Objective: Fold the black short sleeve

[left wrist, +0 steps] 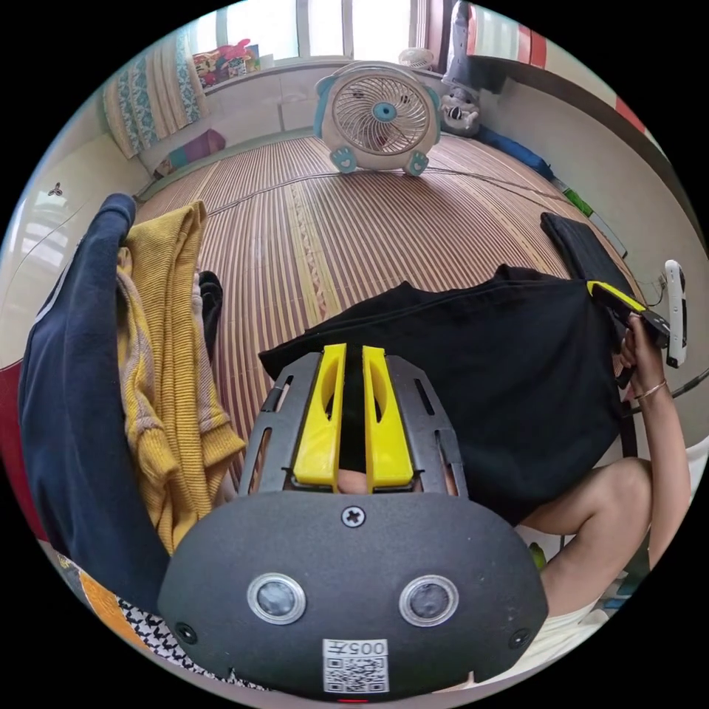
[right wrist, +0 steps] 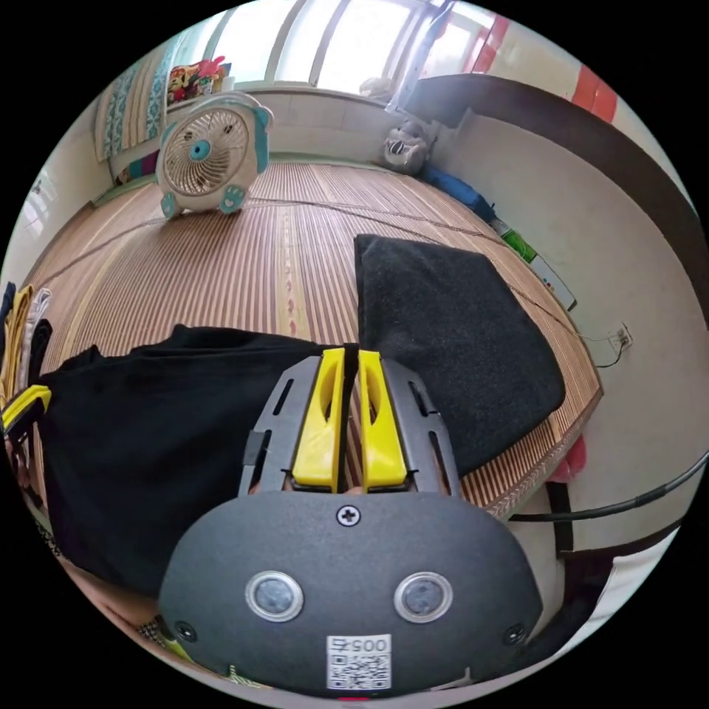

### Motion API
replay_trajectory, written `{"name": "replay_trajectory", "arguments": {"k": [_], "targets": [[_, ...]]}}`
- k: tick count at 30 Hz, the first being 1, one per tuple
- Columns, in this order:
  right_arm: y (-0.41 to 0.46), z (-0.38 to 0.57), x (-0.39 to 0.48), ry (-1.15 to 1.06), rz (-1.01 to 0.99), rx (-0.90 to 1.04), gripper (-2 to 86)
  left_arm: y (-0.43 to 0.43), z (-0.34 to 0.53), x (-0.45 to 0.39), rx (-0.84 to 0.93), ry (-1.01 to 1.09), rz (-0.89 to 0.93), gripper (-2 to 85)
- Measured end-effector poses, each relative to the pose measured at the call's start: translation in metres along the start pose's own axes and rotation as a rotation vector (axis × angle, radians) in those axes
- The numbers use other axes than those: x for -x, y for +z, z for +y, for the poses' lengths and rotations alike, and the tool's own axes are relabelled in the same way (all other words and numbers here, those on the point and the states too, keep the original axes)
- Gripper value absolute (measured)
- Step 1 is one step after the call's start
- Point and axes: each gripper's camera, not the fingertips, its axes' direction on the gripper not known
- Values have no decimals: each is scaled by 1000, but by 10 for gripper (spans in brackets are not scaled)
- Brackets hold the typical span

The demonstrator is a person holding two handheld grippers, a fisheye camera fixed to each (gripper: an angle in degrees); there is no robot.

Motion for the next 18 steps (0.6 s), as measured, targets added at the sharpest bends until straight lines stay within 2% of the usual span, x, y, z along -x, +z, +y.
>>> {"name": "replay_trajectory", "arguments": {"k": [3,9,13,18], "targets": [[9,-1,-5,43,-53,51,18,2,-4,0,-1,-17,8,53],[-39,4,-15,134,-66,-120,38,-2,-11,-13,-34,4,23,54],[-44,6,5,2,-199,-116,42,4,-18,-17,-28,-9,61,61],[-18,3,41,-156,-174,-9,47,16,-26,-18,4,-22,69,65]]}}
